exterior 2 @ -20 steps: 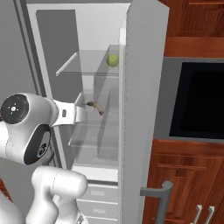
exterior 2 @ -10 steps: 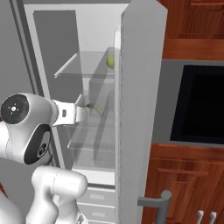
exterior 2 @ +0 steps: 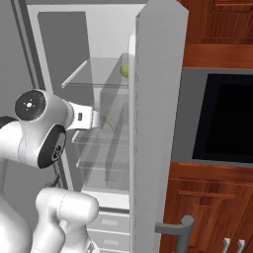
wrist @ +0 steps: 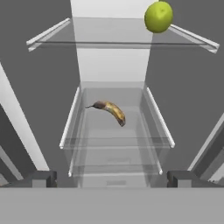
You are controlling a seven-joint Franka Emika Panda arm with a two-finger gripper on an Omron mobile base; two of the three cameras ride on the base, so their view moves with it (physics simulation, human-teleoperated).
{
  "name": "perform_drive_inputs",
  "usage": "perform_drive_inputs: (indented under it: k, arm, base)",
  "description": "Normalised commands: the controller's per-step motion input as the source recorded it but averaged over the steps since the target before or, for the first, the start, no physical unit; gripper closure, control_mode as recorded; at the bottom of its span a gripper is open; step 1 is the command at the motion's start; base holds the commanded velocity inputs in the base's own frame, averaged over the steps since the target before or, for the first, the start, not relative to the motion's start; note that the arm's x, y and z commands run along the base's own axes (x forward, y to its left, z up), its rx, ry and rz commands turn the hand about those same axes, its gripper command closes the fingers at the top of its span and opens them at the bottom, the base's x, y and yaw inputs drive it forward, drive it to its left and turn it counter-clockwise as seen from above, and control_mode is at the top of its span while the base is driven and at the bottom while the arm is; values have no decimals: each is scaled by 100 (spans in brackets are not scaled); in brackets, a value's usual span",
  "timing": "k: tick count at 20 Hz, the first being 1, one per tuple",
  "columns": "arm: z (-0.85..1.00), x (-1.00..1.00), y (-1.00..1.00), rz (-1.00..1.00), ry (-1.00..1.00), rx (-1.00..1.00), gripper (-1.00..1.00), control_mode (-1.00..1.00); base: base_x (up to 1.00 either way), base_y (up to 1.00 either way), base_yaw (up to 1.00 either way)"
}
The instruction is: Retrieve the pear and banana from the fridge and place them into the bowl on the dining table.
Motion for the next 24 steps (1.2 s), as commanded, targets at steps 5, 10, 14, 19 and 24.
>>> perform_drive_inputs:
  k: [5,10,14,19,24]
  arm:
    - [29,24,0,-7,0,0,-100,-100]
    - [7,36,0,-3,0,0,-100,-100]
    - [8,39,-1,0,-2,0,-100,-100]
    - [10,35,-11,-1,-7,0,-100,-100]
    - [16,36,-18,-6,-7,0,-100,-100]
  base:
    - [0,0,0]
    - [0,0,0]
    - [0,0,0]
    - [0,0,0]
    - [0,0,0]
